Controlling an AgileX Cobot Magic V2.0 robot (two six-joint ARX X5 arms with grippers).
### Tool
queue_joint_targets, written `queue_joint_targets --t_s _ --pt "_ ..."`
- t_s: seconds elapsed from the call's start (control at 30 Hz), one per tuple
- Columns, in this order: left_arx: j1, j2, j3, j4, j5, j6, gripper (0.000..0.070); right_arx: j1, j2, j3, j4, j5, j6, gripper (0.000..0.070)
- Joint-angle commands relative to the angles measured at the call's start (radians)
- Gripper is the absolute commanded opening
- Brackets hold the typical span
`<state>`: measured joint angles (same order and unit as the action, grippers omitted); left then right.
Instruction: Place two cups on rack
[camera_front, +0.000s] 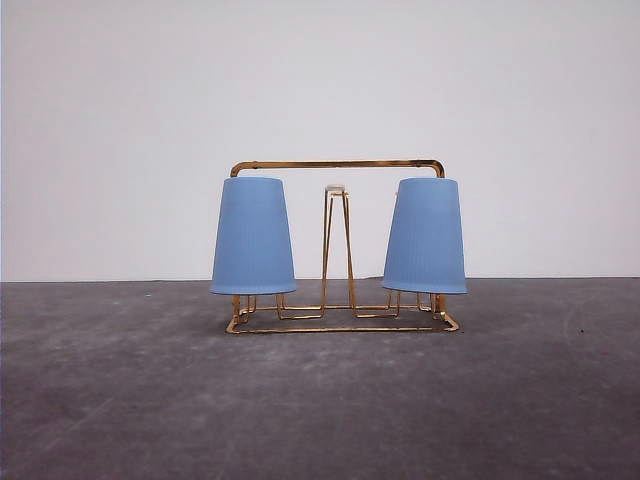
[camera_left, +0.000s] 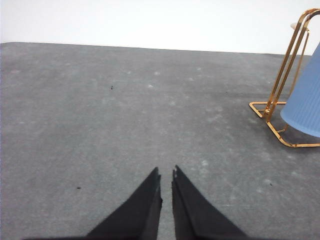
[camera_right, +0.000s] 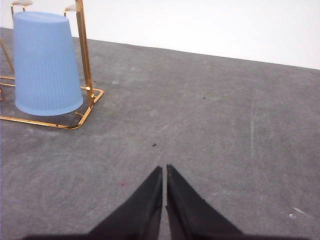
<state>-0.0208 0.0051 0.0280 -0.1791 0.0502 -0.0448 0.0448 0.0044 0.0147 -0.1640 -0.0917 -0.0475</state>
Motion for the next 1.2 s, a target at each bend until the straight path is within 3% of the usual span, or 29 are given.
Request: queue_joint_targets --t_s 0.0,1.17 --pt "0.001 -0.002 -0.015 -0.006 -0.003 0.000 0.0023 0.000 -0.001 -0.003 0.015 0.003 0.014 0.0010" --pt "0.001 -0.002 -0.015 -0.006 -0.003 0.000 0.0023 0.000 -0.001 -0.003 0.014 0.004 0.014 0.0010"
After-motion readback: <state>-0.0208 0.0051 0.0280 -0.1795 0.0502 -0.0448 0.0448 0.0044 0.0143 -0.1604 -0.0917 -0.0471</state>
